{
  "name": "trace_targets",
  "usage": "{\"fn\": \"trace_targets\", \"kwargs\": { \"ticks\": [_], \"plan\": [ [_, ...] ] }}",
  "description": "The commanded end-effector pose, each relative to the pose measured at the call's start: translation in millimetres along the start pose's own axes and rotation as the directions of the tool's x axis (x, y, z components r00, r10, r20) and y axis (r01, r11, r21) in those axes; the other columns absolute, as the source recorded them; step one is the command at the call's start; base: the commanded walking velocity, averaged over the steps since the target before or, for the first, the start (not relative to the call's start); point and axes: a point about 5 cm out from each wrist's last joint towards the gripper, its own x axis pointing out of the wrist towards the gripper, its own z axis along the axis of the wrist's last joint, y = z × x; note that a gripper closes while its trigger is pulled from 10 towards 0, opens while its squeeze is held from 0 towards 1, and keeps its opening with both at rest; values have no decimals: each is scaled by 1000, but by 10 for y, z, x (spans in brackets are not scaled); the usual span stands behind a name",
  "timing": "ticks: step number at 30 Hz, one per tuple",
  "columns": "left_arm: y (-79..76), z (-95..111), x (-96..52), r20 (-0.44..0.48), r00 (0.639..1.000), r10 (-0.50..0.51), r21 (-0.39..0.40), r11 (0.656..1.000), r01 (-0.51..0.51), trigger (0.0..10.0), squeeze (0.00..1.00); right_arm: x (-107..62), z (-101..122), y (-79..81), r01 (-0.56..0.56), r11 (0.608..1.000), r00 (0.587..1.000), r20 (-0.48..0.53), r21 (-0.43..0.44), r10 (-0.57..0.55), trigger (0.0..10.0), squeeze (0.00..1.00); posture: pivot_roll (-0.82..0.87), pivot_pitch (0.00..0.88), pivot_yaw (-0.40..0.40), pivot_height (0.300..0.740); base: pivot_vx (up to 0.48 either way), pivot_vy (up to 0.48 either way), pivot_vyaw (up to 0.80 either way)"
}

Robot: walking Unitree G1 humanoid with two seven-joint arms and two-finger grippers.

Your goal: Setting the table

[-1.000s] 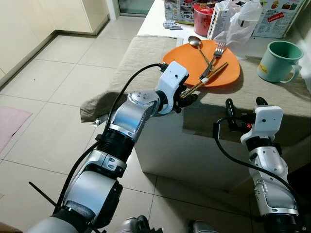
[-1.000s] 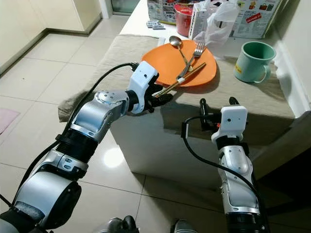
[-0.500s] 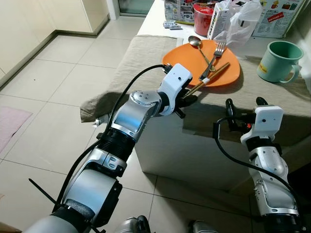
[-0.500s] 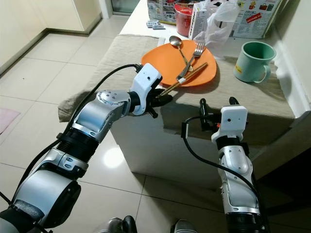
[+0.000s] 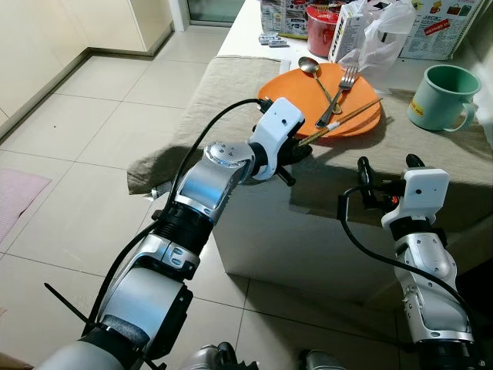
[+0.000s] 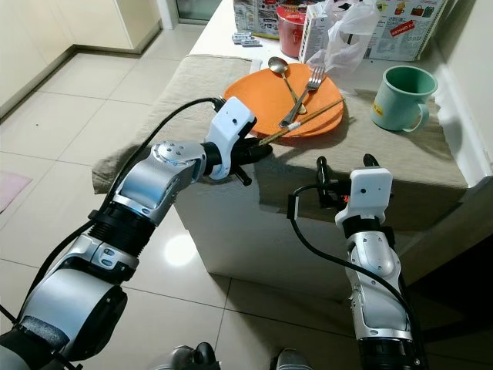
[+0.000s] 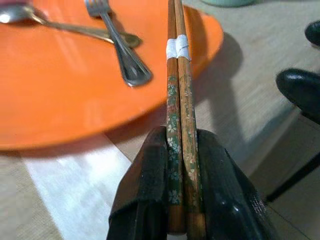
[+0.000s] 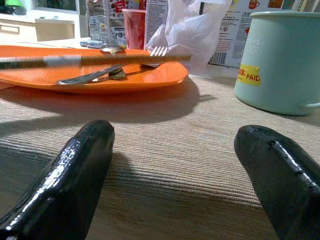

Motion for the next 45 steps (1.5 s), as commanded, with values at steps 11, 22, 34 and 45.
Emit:
{"fn": "trace_targets", "kwargs": {
  "ticks": [11,22,34,45],
  "plan": [
    [168,319,-218,178,980,92,72,992,-107,0,0,104,26,37,-50,995,995,-80,82,57,10000,0,-205,125,95,740,0,0,0],
    [225,234,-306,261,943,207,36,974,-224,0,0,433,574,271,-203,923,979,59,326,194,10000,0,-191,90,80,740,0,0,0],
    [223,96,-328,277,924,262,41,958,-284,0,0,614,1003,290,-271,771,962,147,576,228,10000,0,-184,75,76,740,0,0,0],
    [134,151,-310,327,910,256,46,957,-286,0,0,661,1041,362,-288,739,957,151,609,248,10000,0,-180,75,73,740,0,0,0]
  ]
}}
